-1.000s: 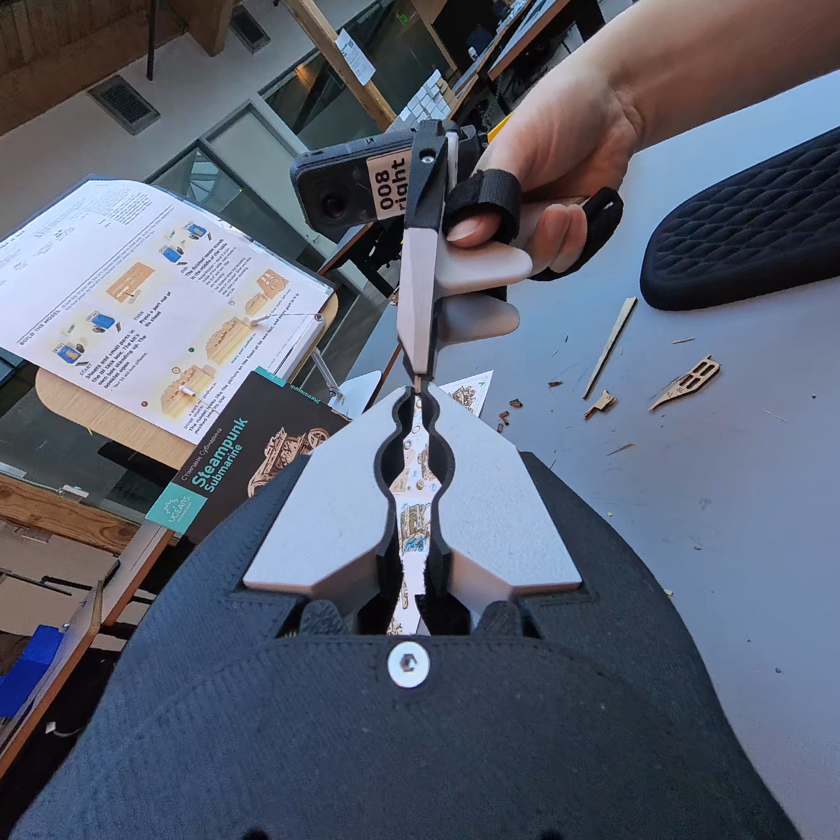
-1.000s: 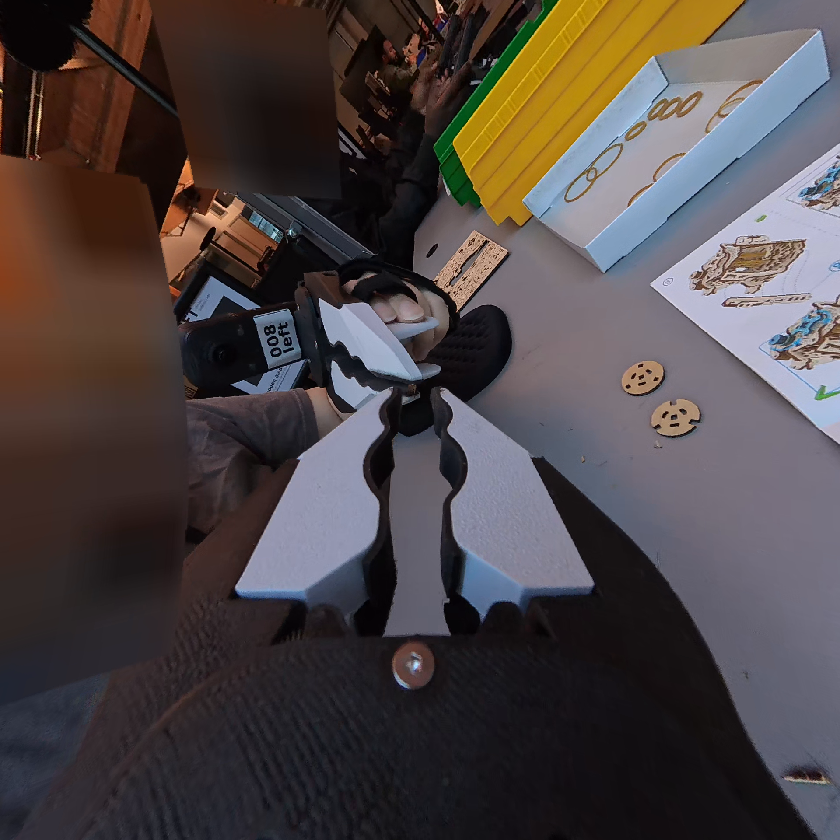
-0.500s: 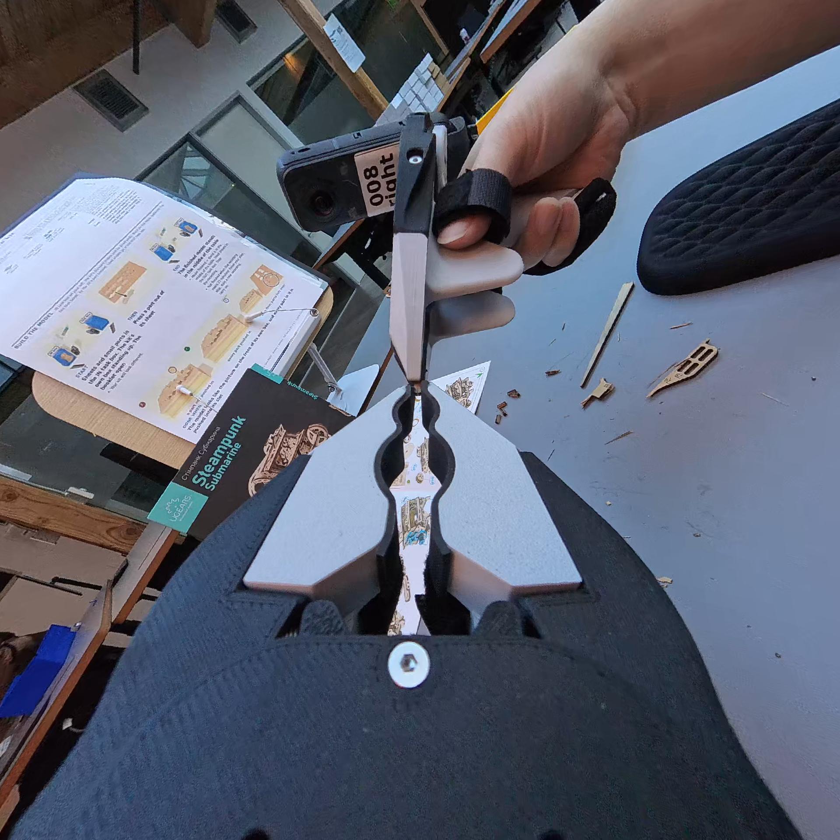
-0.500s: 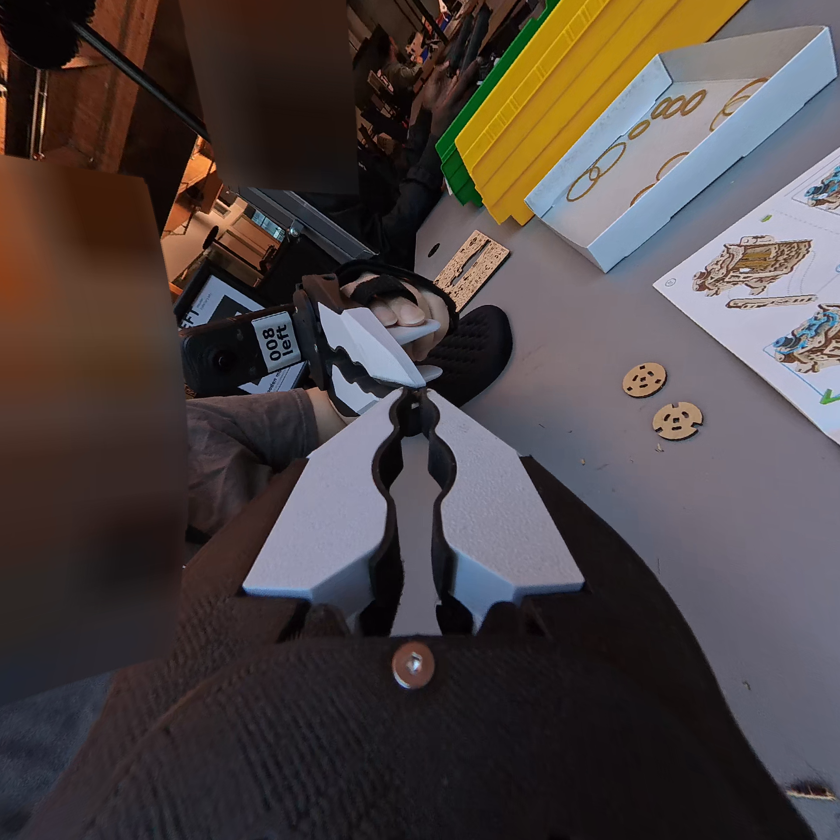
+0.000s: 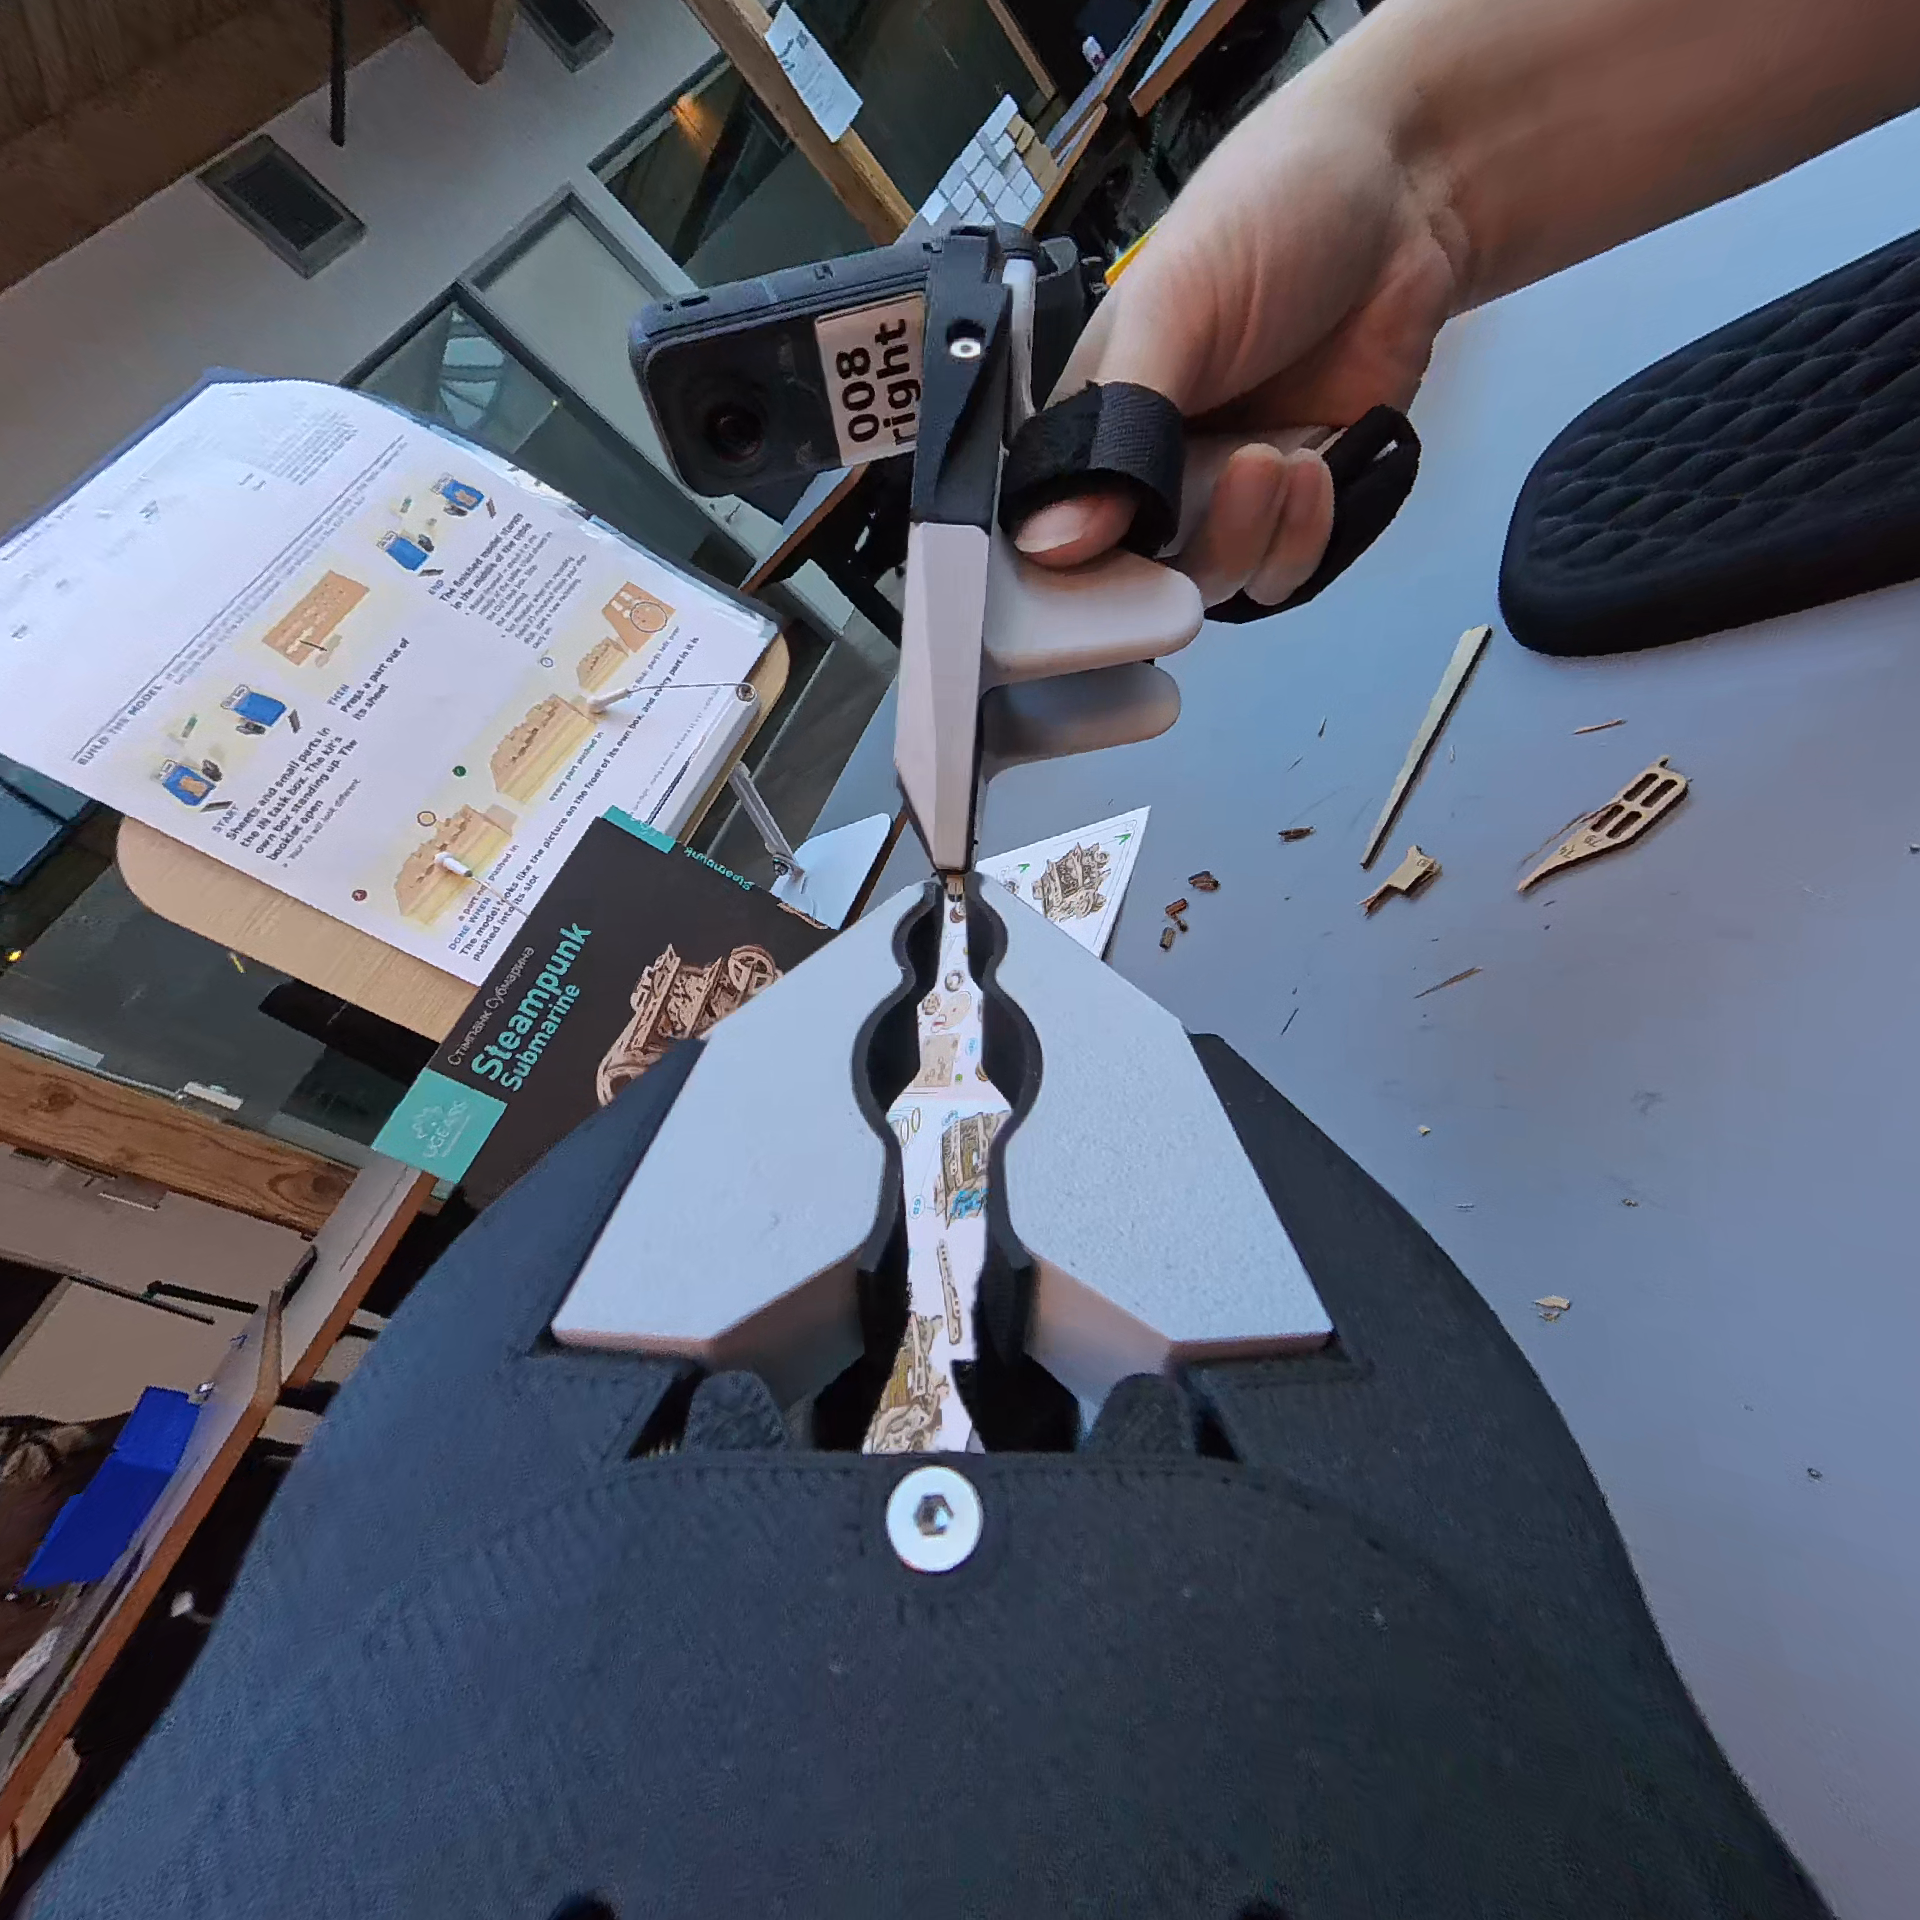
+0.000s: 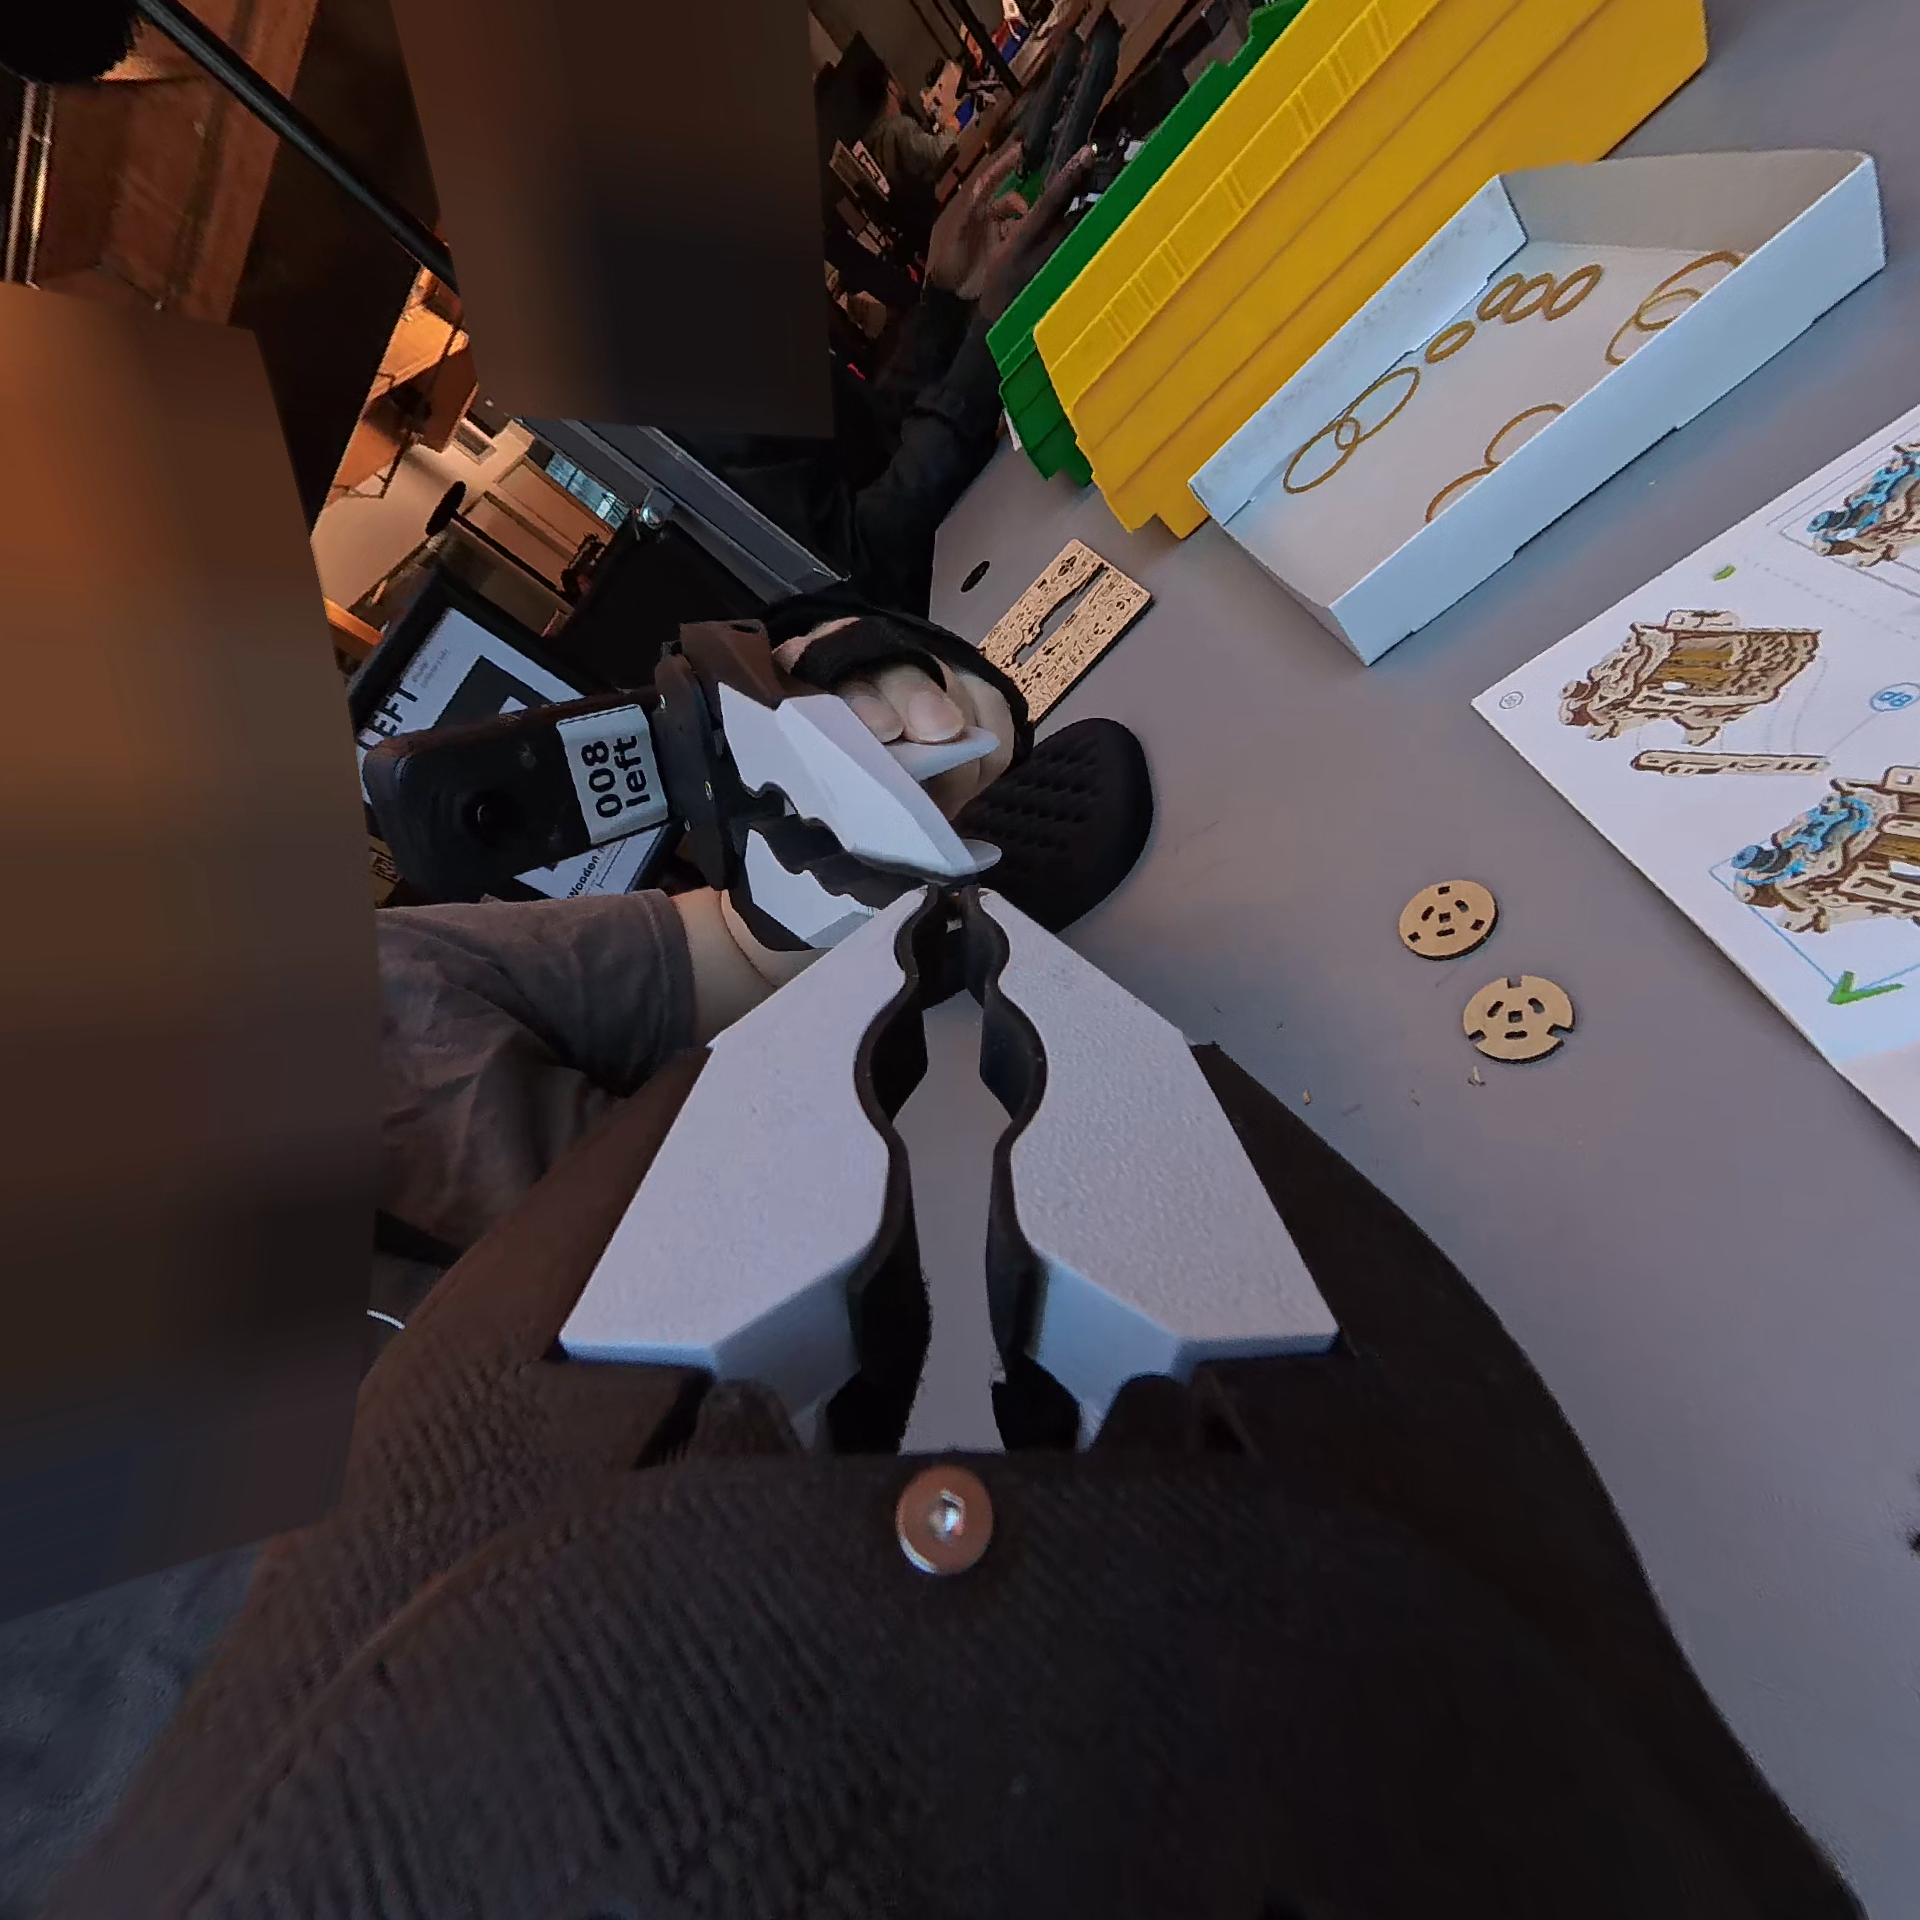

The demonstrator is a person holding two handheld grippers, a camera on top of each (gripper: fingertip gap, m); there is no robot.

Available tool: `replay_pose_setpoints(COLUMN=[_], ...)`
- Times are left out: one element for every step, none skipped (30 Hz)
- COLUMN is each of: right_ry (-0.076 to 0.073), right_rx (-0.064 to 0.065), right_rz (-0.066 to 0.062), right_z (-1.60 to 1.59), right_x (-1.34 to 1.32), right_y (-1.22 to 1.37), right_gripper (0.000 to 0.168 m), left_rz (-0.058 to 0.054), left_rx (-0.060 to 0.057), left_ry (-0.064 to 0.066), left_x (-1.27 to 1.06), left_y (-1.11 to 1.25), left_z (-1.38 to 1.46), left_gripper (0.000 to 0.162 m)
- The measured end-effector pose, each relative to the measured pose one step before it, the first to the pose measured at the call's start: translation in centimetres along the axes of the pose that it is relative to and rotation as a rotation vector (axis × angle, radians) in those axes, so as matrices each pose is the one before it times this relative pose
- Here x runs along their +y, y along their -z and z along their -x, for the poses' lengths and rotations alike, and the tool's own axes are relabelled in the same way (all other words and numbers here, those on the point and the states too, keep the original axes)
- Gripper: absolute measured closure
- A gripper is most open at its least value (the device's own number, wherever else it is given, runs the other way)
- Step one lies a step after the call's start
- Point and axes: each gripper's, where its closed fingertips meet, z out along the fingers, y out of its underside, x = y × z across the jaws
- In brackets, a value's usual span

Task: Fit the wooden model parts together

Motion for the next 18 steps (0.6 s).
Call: replay_pose_setpoints(right_ry=[0.0094,0.0164,0.0257,0.0393,0.0563,0.0610,0.0542,0.0497,0.0498,0.0412,0.0304,0.0246,0.0200,0.0192,0.0132,0.0029,0.0013,-0.0003], right_rx=[0.0093,0.0138,0.0186,0.0271,0.0386,0.0507,0.0470,0.0225,0.0053,0.0066,-0.0030,0.0007,0.0092,0.0124,0.0069,0.0122,0.0157,0.0178], right_rz=[-0.0017,-0.0017,0.0010,0.0116,0.0242,0.0352,0.0447,0.0480,0.0460,0.0430,0.0398,0.0381,0.0360,0.0223,0.0067,-0.0016,-0.0141,-0.0203], right_z=[-0.188,-0.274,-0.342,-0.430,-0.579,-0.786,-0.799,-0.478,-0.292,-0.386,-0.315,-0.417,-0.557,-0.534,-0.385,-0.415,-0.421,-0.431], right_x=[-0.189,-0.230,-0.237,-0.100,0.102,0.324,0.489,0.522,0.469,0.390,0.295,0.236,0.196,0.014,-0.195,-0.308,-0.452,-0.491], right_y=[-0.008,0.074,0.110,0.094,0.022,-0.093,-0.241,-0.435,-0.564,-0.613,-0.607,-0.515,-0.337,-0.095,0.146,0.413,0.619,0.763], right_gripper=[0.168,0.168,0.168,0.167,0.167,0.167,0.167,0.167,0.167,0.167,0.167,0.167,0.167,0.167,0.167,0.167,0.167,0.167], left_rz=[0.0138,0.0251,0.0206,0.0100,0.0149,0.0287,0.0398,0.0428,0.0347,0.0390,0.0413,0.0336,0.0372,0.0447,0.0440,0.0273,0.0148,0.0052], left_rx=[0.0041,0.0186,0.0206,0.0293,0.0504,0.0571,0.0691,0.0599,0.0146,0.0060,0.0024,-0.0016,0.0044,-0.0101,-0.0252,-0.0150,-0.0085,-0.0102], left_ry=[0.0201,0.0287,0.0355,0.0410,0.0571,0.0717,0.0771,0.0697,0.0512,0.0323,0.0168,0.0028,-0.0131,-0.0151,-0.0109,-0.0023,0.0092,0.0135], left_x=[0.331,0.593,0.714,0.761,0.966,1.247,1.484,1.486,1.298,1.156,0.859,0.521,0.405,0.452,0.434,0.265,0.137,0.069], left_y=[0.117,0.184,0.307,0.420,0.438,0.389,0.285,0.117,-0.078,-0.295,-0.468,-0.555,-0.553,-0.541,-0.532,-0.517,-0.488,-0.431], left_z=[0.214,0.111,0.153,0.086,-0.130,-0.154,-0.259,-0.112,0.506,0.501,0.338,0.132,-0.146,0.042,0.329,0.246,0.251,0.346], left_gripper=[0.153,0.146,0.142,0.143,0.145,0.145,0.145,0.141,0.138,0.135,0.135,0.133,0.132,0.131,0.127,0.127,0.126,0.126])
